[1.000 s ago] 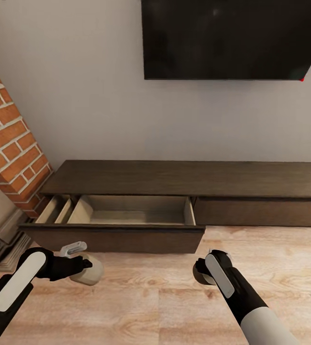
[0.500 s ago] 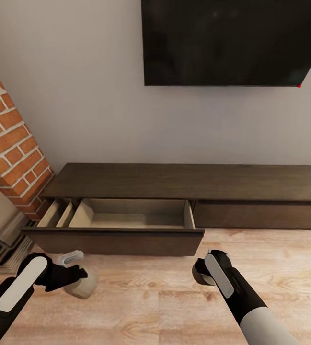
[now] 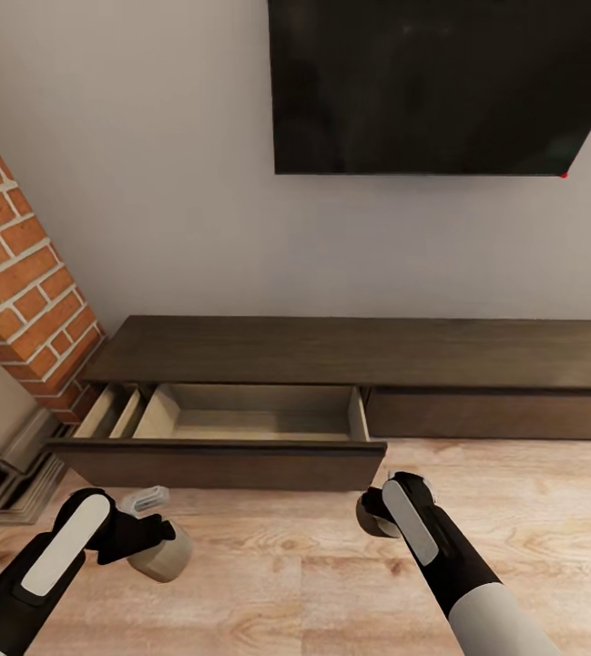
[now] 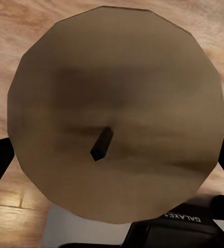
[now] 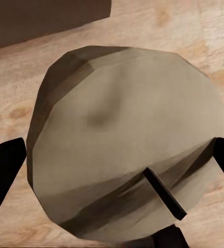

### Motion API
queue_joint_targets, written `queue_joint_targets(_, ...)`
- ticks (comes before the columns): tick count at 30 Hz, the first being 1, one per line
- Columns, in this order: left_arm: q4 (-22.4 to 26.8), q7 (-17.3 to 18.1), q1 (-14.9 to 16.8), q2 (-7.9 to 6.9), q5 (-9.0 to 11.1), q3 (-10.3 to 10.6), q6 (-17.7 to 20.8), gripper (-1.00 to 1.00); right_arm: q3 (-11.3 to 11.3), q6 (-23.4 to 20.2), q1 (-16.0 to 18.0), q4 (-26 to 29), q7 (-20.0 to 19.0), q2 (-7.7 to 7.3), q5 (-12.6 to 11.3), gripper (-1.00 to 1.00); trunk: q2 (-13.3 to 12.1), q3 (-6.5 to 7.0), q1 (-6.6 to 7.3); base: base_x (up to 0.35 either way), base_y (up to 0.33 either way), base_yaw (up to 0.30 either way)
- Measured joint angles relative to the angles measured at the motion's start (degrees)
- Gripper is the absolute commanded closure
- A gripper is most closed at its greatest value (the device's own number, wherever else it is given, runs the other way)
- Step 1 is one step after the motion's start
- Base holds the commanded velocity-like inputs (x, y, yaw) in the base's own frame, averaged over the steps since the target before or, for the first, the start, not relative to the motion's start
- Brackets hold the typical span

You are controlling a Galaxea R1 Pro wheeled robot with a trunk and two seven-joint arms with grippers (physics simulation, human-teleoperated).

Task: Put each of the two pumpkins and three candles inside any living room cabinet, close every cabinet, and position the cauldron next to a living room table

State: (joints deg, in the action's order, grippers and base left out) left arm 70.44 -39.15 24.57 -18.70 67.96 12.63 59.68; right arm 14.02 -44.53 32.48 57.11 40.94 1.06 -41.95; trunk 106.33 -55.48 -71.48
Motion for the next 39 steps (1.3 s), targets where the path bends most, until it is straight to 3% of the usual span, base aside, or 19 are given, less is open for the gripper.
queue_joint_targets(3,0.0,0.0,0.0,0.59,-0.2,0.0,0.0,1.00,0.0,-2.6,0.0,0.0,0.0,2.85,-0.9,1.00,-1.2,0.54,0.66,0.000,0.000,0.000)
queue_joint_targets(6,0.3,0.0,0.0,0.71,-0.3,-0.1,0.0,1.00,0.0,-8.6,0.9,0.0,0.0,5.63,-0.2,1.00,-2.4,1.08,1.32,0.000,0.000,0.000)
queue_joint_targets(10,0.7,0.4,0.0,0.74,-0.3,-0.2,0.0,1.00,-0.1,-12.5,2.3,-0.2,0.1,8.94,-0.2,1.00,-4.0,1.80,2.20,0.000,0.000,0.000)
queue_joint_targets(16,0.9,0.5,0.0,0.67,-0.3,-0.4,0.1,1.00,-2.1,-12.9,4.2,-3.6,0.5,8.94,0.3,1.00,-6.4,2.87,3.51,0.000,0.000,0.000)
queue_joint_targets(28,5.6,0.6,0.1,0.92,-0.2,-0.4,0.0,1.00,-2.3,-13.0,4.4,-4.3,0.2,8.94,0.0,1.00,-11.2,5.03,6.15,0.000,0.000,0.000)
queue_joint_targets(32,6.0,0.6,0.1,1.80,-0.1,-0.4,0.0,1.00,-2.2,-12.9,4.4,-4.0,0.2,8.94,0.0,1.00,-11.2,5.03,6.16,0.000,0.000,0.000)
queue_joint_targets(39,7.0,0.7,0.1,1.93,-0.2,-0.4,0.1,1.00,-2.1,-12.8,4.4,-2.2,0.2,8.94,0.0,1.00,-11.2,5.03,6.18,0.117,0.118,0.000)
